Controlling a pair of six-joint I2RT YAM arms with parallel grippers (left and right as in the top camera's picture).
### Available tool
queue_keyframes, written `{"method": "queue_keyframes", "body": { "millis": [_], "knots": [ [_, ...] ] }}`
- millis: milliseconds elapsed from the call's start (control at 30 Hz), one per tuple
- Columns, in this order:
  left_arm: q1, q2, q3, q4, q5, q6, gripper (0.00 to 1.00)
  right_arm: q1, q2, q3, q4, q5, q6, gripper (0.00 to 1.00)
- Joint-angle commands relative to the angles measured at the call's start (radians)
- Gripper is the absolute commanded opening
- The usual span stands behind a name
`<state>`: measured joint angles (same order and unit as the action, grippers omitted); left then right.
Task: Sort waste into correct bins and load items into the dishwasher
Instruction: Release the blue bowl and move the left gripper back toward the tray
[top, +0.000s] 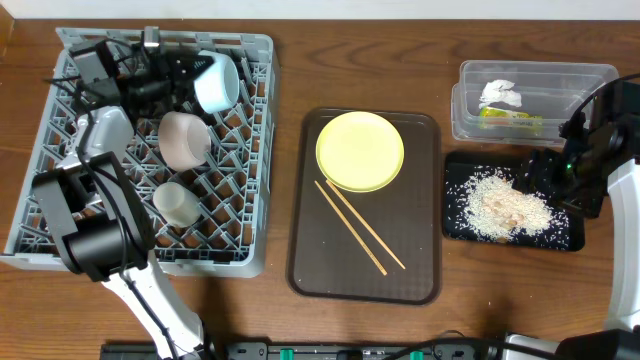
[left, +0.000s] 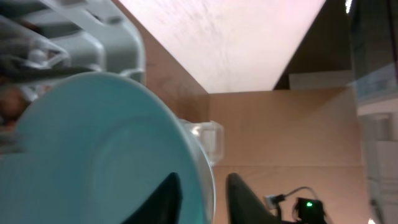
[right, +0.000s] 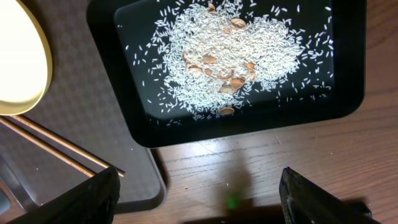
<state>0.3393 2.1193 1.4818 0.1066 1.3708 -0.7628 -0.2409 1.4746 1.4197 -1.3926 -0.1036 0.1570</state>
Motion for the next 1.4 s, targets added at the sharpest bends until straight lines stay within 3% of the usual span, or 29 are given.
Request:
{"method": "queue_keyframes", "body": {
  "millis": [0,67,233,633,900,1033,1133,1167,1367],
  "knots": [
    [0.019,0.019,0.01,0.0,-0.018,0.01,0.5,-0.007,0.002,0.016,-0.004,0.001,0.014,0.8],
    [0.03,0.019,0.01,0.001,-0.023,0.014,0.64,-0.007,0.002,0.016,-0.007,0.001,0.014,0.8],
    [0.057,0.018,0.01,0.001,-0.051,0.013,0.75,-0.007,0.002,0.016,-0.012,0.001,0.014,0.8],
    [0.155,-0.021,0.01,0.011,-0.089,0.013,0.87,-0.007,0.002,0.016,-0.014,0.001,0.014,0.8],
    [0.152,-0.162,0.01,-0.041,-0.133,0.047,0.9,-0.007,0.002,0.016,-0.014,0.002,0.013,0.8],
    [0.114,-0.285,0.01,-0.293,-0.331,0.215,0.9,-0.007,0.002,0.016,-0.013,0.002,0.013,0.8],
    [0.052,-0.392,0.01,-0.562,-0.625,0.342,0.9,-0.007,0.002,0.016,-0.013,0.002,0.013,0.8],
    [0.013,-0.438,0.01,-0.667,-0.76,0.36,0.9,-0.007,0.002,0.016,-0.013,0.002,0.01,0.81],
    [-0.192,-0.566,0.01,-0.962,-1.076,0.357,0.91,-0.007,0.002,0.016,-0.01,0.002,0.01,0.8]
  ]
}}
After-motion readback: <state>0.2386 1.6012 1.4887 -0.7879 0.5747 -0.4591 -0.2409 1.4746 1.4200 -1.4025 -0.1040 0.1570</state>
